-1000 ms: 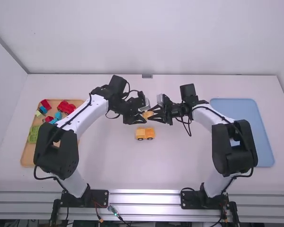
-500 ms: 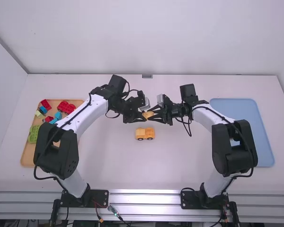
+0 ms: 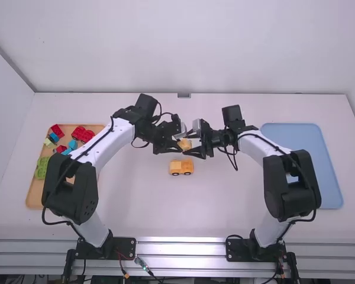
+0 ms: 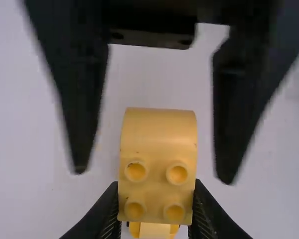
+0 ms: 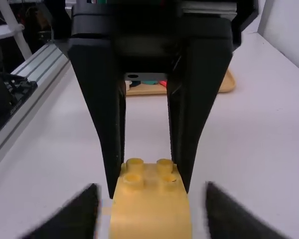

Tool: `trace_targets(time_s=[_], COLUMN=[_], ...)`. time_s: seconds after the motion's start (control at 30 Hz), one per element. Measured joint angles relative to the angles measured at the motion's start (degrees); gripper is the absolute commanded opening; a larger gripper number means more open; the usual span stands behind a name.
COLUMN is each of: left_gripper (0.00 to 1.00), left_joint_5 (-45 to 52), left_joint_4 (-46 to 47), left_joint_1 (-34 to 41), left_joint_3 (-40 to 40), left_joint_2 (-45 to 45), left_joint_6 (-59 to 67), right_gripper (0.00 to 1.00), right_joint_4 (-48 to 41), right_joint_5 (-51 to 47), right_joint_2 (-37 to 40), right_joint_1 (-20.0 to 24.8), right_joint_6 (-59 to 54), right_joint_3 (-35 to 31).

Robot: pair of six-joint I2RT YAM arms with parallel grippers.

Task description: Assemble lego blocks to make yellow taxi

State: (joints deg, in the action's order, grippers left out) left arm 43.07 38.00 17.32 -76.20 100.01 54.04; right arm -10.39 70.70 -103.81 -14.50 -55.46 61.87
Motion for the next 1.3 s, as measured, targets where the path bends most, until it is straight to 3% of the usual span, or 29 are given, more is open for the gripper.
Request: trace_targets(time_s=[0.13,0.4,0.47,0.63,0.83,1.03,1.3], left_gripper=[0.07,0.02,0.02,0.02,0.02,0.02,0.02], left_joint_5=[-0.4,-2.6,-4.5,-8.6,-14.5,-17.6,-19.1], left_joint_4=[-0.9,-9.5,-12.1,-15.4,-19.2,-14.6,-9.7], left_joint_1=[0.2,1.0,2.4,7.0,13.9,16.5,17.1], left_joint_3=[0.0,2.6,3.7,4.2,4.1,-0.3,-8.0], left_joint_2=[0.0,0.0,0.0,0.9,4.6,11.7,19.1], left_joint_6=[-0.2,-4.5,-6.9,-9.5,-11.8,-14.6,-14.8], right_gripper=[0.99,0.99,0.99,0.99,0.99,0.99,0.99], right_joint_4=[2.4,0.0,-4.1,-6.9,3.6,10.0,12.7], right_joint_5=[-0.9,-15.7,-21.7,-28.7,-42.4,-50.5,-55.2], right_joint_2=[0.1,5.7,9.4,17.1,30.2,45.9,59.8], right_joint_1=[0.7,12.7,16.8,22.0,23.0,21.0,18.4], right_joint_6=[3.5,19.8,24.2,28.3,39.9,45.9,47.6], right_joint_3=[0.0,0.0,0.0,-0.9,-12.2,-26.4,-33.7])
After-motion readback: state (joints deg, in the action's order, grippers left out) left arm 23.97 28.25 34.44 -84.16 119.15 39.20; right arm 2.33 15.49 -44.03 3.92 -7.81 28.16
